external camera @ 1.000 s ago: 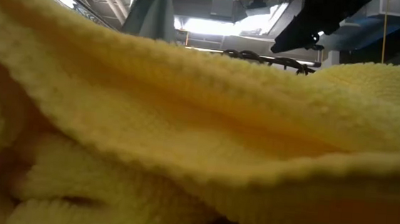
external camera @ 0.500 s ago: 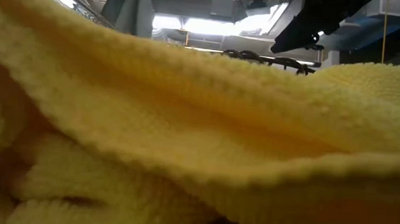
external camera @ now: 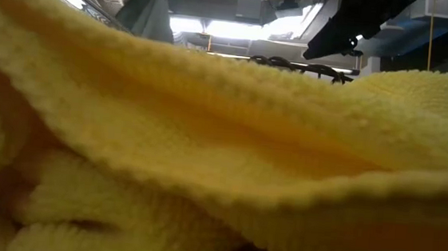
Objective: Sort microfiber towel by color & place in baskets
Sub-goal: Put the light blue microfiber towel into the white bin
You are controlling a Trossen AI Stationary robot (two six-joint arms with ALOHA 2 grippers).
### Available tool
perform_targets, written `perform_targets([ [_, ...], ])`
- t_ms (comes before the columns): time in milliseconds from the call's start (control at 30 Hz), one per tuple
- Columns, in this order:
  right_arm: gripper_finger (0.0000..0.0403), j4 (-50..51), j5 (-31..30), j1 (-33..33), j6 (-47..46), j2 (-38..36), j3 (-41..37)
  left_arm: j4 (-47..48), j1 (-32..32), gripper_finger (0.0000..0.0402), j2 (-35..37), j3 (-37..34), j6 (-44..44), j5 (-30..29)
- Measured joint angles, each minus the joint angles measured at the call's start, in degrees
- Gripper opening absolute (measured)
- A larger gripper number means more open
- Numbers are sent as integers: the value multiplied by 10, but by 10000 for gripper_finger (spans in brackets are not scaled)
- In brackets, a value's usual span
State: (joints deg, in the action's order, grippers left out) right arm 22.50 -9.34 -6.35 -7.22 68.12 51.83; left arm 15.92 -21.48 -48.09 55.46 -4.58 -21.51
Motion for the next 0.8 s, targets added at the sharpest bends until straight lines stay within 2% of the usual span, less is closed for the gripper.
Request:
perform_targets([
  [233,182,0,0,0,0,0,0,10,15,5,-58,0,0,30],
  [633,182,-1,0,0,0,0,0,155,25,5,-113,0,32,28],
  [800,182,-1,0,0,0,0,0,185,25,5,-149,0,45,26],
])
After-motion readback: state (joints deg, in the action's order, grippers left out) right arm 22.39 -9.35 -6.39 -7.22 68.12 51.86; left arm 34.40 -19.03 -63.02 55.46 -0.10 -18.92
